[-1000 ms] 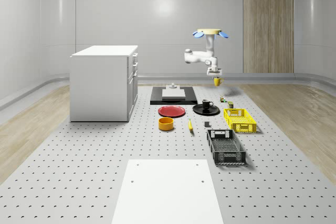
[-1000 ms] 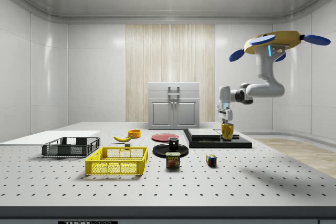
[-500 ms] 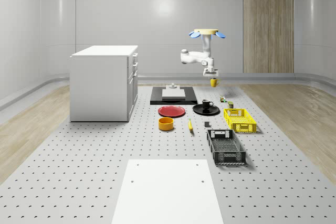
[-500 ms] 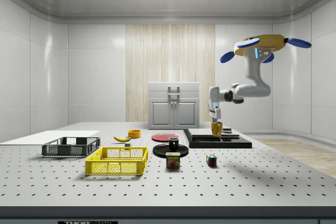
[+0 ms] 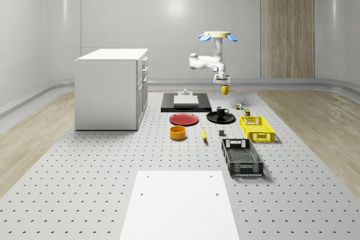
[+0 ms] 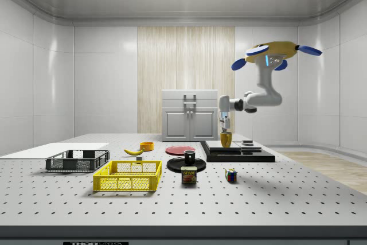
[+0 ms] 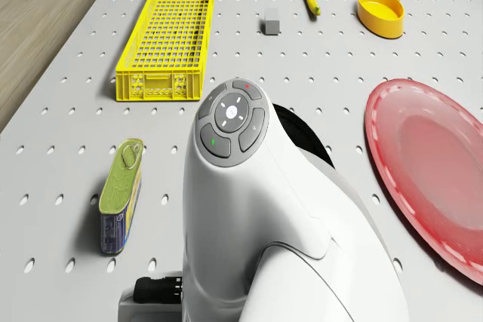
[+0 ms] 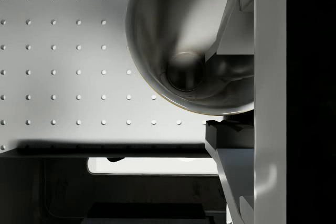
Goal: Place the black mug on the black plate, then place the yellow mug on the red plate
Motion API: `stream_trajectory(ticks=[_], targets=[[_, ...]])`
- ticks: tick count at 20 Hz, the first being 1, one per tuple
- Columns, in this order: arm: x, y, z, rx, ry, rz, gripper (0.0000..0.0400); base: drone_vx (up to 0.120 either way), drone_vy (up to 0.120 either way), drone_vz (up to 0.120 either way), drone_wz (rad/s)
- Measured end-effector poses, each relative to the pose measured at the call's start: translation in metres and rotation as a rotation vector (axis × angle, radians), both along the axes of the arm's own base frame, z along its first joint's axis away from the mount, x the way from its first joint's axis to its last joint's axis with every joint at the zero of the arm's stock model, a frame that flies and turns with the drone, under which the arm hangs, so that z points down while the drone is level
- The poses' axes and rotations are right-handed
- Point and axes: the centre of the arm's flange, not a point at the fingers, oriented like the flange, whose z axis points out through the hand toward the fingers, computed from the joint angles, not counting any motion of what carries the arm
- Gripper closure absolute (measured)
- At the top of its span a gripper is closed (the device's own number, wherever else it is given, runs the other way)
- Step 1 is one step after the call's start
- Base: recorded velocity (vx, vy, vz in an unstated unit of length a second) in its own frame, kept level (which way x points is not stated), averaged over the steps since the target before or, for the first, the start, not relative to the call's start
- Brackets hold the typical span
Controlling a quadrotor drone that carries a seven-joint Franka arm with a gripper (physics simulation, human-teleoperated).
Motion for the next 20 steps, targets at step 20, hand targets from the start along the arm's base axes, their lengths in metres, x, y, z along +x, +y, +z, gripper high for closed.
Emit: stream_trajectory(ticks=[20], targets=[[0.0000,0.0000,0.0000,0.000,0.000,0.000,0.0290,0.120,-0.120,0.000,0.000]])
